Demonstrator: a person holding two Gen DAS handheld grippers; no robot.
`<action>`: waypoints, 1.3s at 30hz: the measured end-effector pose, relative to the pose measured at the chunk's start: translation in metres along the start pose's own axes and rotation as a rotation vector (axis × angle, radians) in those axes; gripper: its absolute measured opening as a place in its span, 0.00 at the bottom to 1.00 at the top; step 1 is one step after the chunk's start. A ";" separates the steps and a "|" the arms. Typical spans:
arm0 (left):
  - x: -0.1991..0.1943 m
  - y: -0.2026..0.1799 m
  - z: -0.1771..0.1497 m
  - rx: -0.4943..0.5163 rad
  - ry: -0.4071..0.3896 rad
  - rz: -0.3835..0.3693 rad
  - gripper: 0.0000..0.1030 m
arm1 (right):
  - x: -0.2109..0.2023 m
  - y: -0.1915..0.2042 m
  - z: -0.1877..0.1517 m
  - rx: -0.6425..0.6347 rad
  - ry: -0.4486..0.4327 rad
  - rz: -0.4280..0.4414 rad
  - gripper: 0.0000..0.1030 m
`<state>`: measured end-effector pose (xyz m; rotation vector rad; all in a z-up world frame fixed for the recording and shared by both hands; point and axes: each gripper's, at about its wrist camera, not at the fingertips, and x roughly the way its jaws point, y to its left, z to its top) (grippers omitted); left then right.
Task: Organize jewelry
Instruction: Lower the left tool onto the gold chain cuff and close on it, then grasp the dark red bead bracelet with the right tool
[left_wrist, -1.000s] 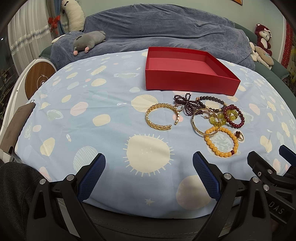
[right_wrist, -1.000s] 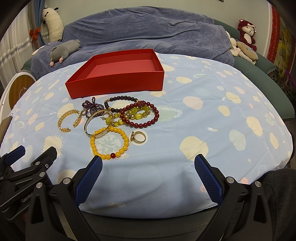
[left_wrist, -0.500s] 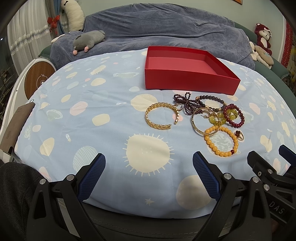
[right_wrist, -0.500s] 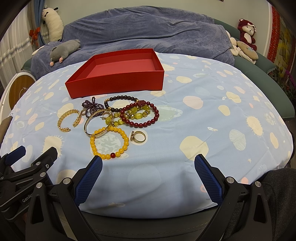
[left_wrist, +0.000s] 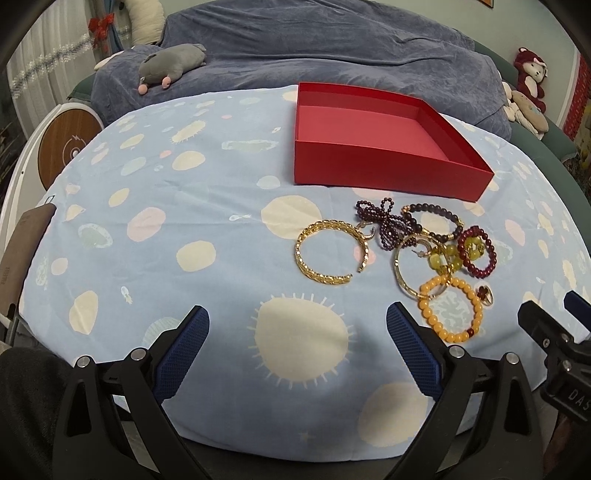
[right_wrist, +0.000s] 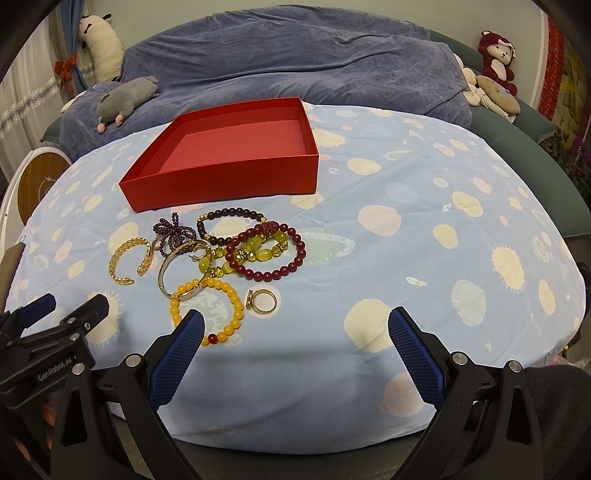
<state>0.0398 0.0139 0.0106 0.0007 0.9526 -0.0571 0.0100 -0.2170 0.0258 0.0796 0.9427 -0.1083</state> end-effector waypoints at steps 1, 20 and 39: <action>0.004 0.000 0.004 -0.007 0.004 -0.005 0.90 | 0.003 0.000 0.002 0.001 0.006 0.005 0.93; 0.057 -0.022 0.032 0.060 0.050 -0.018 0.53 | 0.044 -0.005 0.030 0.030 0.063 0.026 0.91; 0.047 -0.010 0.037 0.030 0.036 -0.021 0.53 | 0.072 -0.012 0.040 0.038 0.121 0.031 0.53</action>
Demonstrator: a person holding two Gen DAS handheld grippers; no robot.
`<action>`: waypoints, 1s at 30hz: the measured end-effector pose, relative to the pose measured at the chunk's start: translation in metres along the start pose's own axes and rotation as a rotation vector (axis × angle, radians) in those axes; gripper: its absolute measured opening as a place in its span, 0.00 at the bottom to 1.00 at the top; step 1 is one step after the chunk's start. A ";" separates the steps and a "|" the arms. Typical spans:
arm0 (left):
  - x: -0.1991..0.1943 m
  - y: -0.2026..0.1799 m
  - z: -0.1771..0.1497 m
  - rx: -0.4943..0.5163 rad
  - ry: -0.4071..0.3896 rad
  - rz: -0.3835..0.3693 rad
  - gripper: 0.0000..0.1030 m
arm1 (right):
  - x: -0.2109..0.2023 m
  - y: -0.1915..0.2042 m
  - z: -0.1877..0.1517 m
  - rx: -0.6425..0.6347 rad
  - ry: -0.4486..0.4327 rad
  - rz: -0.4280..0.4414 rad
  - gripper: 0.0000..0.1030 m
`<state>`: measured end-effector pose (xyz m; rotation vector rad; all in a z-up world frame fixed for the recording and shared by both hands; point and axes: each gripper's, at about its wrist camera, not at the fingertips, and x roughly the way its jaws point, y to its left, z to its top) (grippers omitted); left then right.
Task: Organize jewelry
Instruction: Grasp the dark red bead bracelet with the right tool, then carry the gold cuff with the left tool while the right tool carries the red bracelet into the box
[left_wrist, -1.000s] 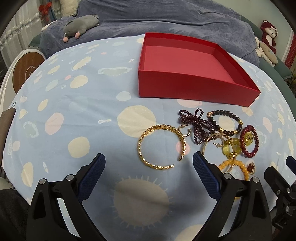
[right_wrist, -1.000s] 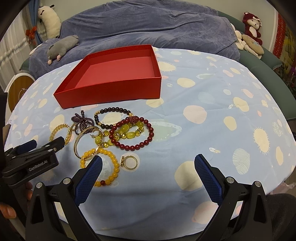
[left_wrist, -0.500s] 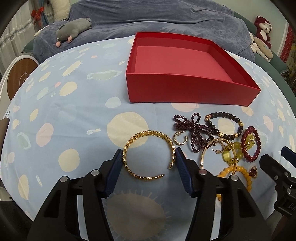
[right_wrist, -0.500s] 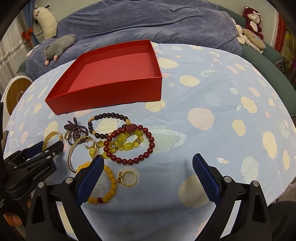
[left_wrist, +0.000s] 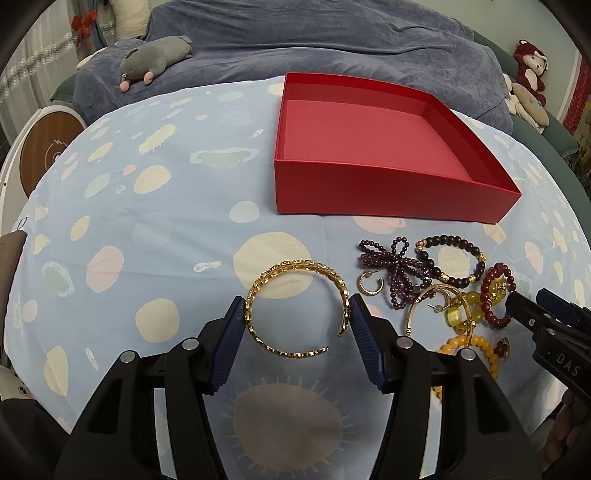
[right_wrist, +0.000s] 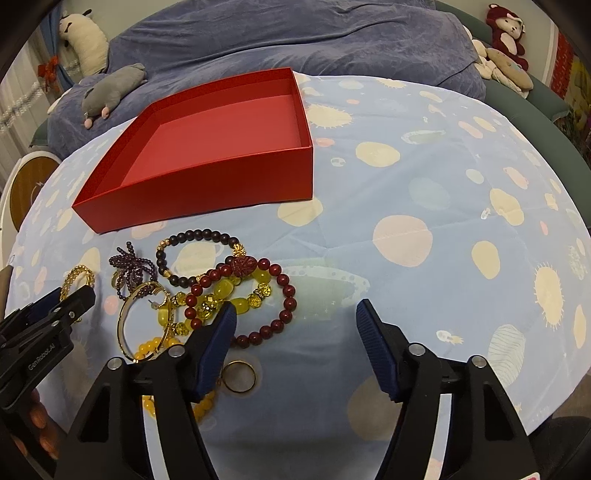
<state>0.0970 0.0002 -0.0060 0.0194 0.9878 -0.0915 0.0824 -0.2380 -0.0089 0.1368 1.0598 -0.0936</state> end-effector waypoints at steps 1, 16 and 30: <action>0.000 0.000 0.000 -0.002 0.001 -0.002 0.53 | 0.003 0.000 0.001 0.000 0.007 0.001 0.51; 0.008 -0.007 -0.003 0.016 0.029 -0.008 0.53 | 0.007 -0.004 0.007 -0.018 0.009 0.031 0.09; -0.034 -0.007 0.052 0.080 -0.031 -0.069 0.53 | -0.056 0.017 0.059 -0.098 -0.086 0.153 0.07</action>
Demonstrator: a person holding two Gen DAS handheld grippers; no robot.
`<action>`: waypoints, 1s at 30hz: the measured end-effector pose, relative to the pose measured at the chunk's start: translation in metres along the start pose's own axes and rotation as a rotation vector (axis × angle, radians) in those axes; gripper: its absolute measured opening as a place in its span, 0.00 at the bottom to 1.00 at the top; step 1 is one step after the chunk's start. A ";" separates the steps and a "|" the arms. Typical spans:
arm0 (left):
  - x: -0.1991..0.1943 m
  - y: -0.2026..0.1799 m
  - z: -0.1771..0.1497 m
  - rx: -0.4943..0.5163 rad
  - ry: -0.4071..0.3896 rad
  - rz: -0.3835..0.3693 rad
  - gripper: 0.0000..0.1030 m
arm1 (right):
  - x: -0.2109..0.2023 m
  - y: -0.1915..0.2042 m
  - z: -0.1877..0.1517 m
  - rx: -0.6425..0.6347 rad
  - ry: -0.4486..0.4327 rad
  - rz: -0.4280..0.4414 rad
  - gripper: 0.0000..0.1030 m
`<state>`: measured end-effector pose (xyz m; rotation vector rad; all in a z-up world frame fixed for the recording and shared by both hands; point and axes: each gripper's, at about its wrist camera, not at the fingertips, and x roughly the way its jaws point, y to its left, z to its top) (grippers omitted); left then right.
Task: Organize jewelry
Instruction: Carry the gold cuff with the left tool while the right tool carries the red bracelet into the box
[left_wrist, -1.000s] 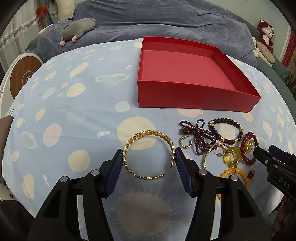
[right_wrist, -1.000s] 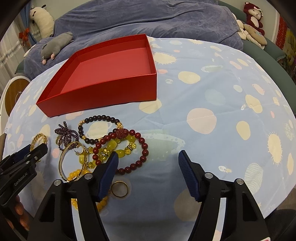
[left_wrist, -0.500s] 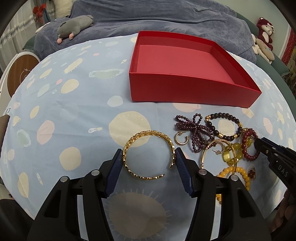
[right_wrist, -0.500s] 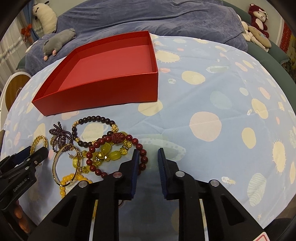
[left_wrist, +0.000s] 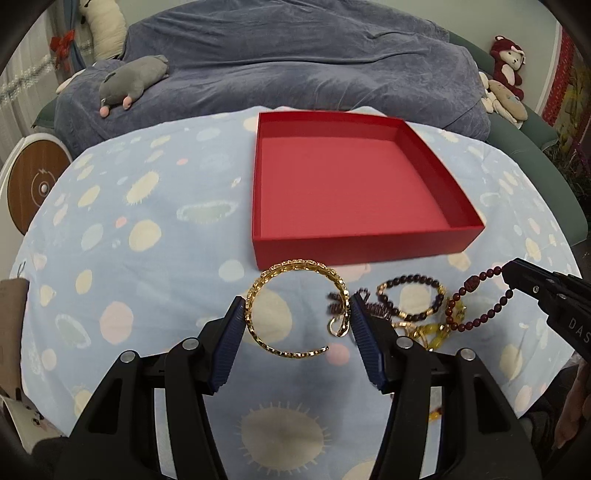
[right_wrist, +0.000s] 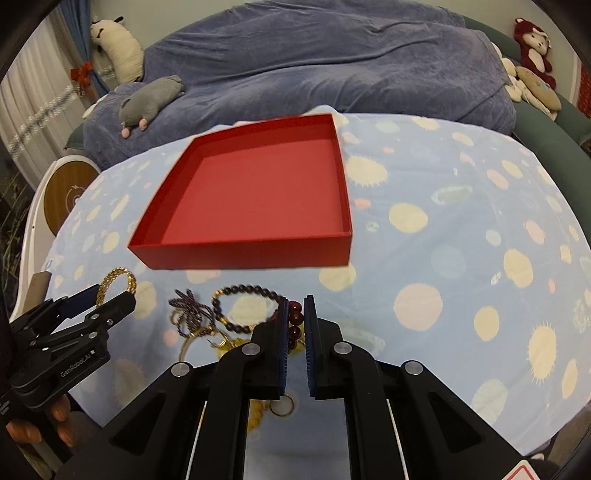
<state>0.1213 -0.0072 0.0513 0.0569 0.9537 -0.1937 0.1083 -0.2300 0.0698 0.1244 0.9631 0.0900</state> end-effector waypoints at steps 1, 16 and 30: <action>-0.001 0.000 0.011 0.008 -0.005 -0.004 0.53 | -0.003 0.004 0.010 -0.022 -0.011 0.007 0.07; 0.100 -0.009 0.184 0.058 0.018 -0.055 0.53 | 0.099 0.009 0.178 0.004 -0.013 0.139 0.07; 0.191 -0.002 0.180 0.047 0.145 -0.030 0.54 | 0.194 -0.025 0.179 -0.002 0.115 -0.003 0.11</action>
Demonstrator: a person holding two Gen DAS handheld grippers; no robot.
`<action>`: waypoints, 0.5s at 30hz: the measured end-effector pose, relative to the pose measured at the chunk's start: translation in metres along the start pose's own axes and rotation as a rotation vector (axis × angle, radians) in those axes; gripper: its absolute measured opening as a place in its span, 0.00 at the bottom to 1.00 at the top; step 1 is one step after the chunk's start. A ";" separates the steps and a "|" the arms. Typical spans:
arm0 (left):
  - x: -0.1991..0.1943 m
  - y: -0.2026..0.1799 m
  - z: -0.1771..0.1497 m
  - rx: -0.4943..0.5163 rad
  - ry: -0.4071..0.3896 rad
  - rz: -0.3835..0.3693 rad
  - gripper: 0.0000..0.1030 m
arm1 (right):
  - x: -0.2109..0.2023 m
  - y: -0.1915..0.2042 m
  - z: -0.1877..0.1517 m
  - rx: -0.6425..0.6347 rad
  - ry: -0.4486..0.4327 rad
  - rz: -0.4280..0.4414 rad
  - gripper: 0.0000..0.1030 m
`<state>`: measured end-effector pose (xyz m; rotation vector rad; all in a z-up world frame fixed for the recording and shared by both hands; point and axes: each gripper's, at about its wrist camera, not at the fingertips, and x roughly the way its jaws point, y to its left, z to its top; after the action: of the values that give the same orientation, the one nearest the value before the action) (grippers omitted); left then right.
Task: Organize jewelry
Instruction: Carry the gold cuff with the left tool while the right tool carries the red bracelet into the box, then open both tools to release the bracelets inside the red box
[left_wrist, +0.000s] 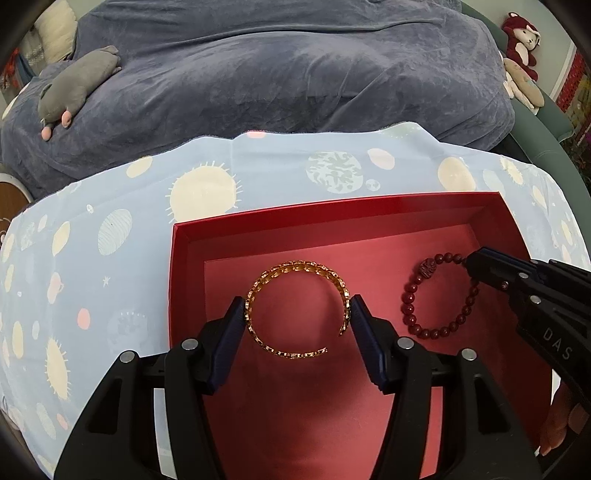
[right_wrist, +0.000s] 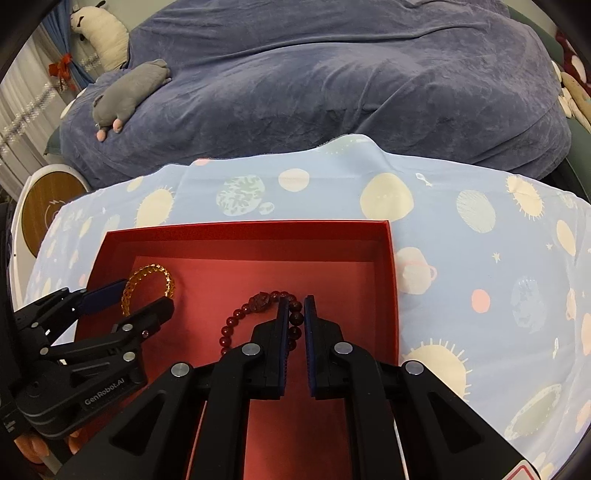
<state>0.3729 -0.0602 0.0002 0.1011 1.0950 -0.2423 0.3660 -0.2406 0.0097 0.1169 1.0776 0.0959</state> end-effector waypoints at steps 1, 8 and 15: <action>-0.002 0.000 0.001 -0.005 -0.009 0.005 0.58 | -0.004 0.000 0.000 -0.004 -0.013 -0.012 0.14; -0.044 0.005 0.000 -0.055 -0.095 0.006 0.72 | -0.059 0.001 -0.012 -0.007 -0.109 -0.026 0.40; -0.112 -0.003 -0.046 -0.021 -0.181 0.036 0.76 | -0.126 0.006 -0.066 -0.021 -0.171 -0.056 0.48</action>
<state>0.2838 -0.0380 0.0785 0.0786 0.9153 -0.2034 0.2484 -0.2483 0.0900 0.0744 0.9085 0.0458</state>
